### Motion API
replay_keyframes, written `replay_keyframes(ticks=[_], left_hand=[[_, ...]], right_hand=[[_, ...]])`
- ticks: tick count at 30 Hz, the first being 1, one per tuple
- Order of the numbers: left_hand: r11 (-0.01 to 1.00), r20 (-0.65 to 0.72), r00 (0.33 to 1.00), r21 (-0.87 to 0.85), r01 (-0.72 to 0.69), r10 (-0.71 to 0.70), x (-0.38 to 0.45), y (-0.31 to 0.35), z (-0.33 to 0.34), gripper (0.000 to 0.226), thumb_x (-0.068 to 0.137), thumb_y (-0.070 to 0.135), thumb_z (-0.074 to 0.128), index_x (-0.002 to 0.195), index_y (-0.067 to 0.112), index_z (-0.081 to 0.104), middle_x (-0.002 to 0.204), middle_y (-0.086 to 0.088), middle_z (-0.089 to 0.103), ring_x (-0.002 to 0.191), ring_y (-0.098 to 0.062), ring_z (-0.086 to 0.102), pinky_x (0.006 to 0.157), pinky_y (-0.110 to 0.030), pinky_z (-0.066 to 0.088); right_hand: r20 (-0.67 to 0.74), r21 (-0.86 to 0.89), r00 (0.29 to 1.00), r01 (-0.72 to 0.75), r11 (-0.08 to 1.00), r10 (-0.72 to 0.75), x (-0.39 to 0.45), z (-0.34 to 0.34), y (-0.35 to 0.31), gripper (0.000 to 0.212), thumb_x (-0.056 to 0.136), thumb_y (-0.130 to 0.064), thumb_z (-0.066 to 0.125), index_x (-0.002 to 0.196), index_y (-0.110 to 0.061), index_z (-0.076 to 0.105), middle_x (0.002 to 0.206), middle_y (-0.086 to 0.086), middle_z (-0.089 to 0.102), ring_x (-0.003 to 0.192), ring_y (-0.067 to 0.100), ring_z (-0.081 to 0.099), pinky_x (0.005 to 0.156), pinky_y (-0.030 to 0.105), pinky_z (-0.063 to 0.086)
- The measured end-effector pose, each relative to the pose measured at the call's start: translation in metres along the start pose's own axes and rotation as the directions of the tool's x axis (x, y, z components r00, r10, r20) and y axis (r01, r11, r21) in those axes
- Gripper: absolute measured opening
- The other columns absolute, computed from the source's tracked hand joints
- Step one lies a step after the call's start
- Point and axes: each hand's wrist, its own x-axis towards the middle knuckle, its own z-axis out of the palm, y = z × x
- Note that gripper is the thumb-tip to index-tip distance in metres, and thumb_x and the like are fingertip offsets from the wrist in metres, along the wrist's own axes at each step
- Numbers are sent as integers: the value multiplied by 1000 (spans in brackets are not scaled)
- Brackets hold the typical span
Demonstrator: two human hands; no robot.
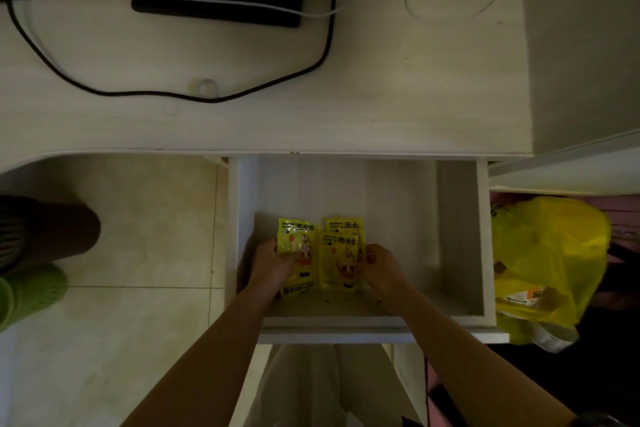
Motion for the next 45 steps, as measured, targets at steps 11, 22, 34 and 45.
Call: replay_keyframes(ticks=[11,22,34,45], left_hand=[[963,-92,995,271,-19,45,-41,2,-5,25,91,7,54,116,5,54,111,-16,63,93,-27,58,73,-32,43],[968,-204,960,197,-154,194,-120,-17,-52,25,86,14,59,112,15,62,114,-7,66,98,-20,61,78,-25,43],[915,-472,796,320,-245,378,-200,-120,-121,21,95,24,49,114,24,58,101,6,66,89,-9,61,74,-17,41],[962,-647,715,230,-148,264,-222,-251,-238,22,96,27,47,116,26,56,99,6,64,88,-10,60,75,-22,50]], right_hand=[[16,-190,1000,2,982,1,-32,-47,8,48,92,-12,53,138,-6,42,130,17,55,103,25,58,83,28,46],[141,-565,896,423,708,-422,-108,-47,-50,37,95,-17,44,131,-7,46,118,16,62,98,30,63,82,35,52],[473,-623,579,753,212,-664,-198,77,-105,36,96,-17,40,131,-10,47,127,12,55,113,26,55,96,37,46],[649,-578,439,816,-27,-622,-268,241,-128,38,97,-21,37,134,-15,44,129,7,54,115,20,51,95,28,42]])
